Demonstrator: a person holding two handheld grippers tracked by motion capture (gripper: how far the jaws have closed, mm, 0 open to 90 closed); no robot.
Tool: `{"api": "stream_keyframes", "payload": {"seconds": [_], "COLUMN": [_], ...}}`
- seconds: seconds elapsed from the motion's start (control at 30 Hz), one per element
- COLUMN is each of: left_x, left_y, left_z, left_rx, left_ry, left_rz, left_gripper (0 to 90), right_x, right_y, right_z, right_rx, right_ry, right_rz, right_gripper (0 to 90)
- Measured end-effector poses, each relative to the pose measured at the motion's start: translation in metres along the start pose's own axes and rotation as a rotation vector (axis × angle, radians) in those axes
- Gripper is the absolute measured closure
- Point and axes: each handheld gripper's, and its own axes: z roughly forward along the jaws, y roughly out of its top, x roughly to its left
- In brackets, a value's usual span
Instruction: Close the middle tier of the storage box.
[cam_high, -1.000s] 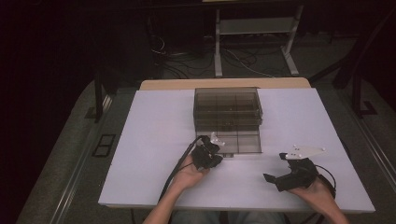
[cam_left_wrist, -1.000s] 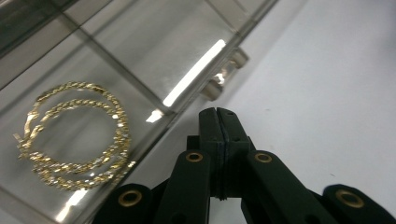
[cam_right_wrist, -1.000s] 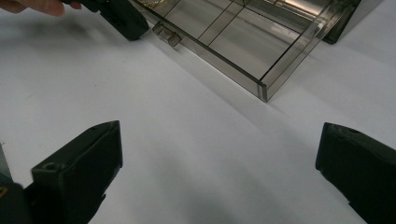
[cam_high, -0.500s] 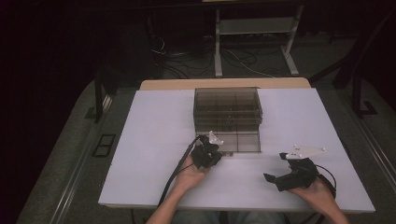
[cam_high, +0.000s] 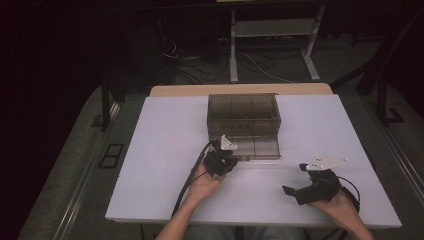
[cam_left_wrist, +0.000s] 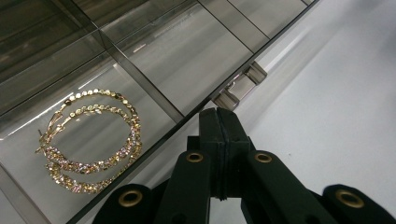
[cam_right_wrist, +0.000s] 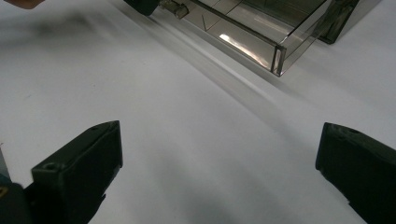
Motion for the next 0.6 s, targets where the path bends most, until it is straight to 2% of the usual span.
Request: {"api": "stream_keyframes", "payload": {"seconds": [0.23,0.33,0.6], "left_x": [0.0013,0.001,0.0061], "left_y": [0.0006,0.0012,0.0086], "left_z": [0.0004,-0.0005,-0.0035], "left_rx": [-0.005,-0.006,-0.038], "left_ry": [-0.005,-0.004,-0.001], "left_rz": [0.01,-0.003,-0.004], "left_gripper": [89.1,89.1,89.1], "right_x": [0.0,0.0001,-0.0003], "right_y": [-0.0001,-0.0001,-0.0002], "right_z": [0.0,-0.0002,-0.0002], "right_rx": [0.0,0.0,-0.002], "right_ry": [-0.001,-0.001,-0.002], "right_rz": [0.001,0.001,-0.001], "right_gripper": [0.0,0.0,0.0]}}
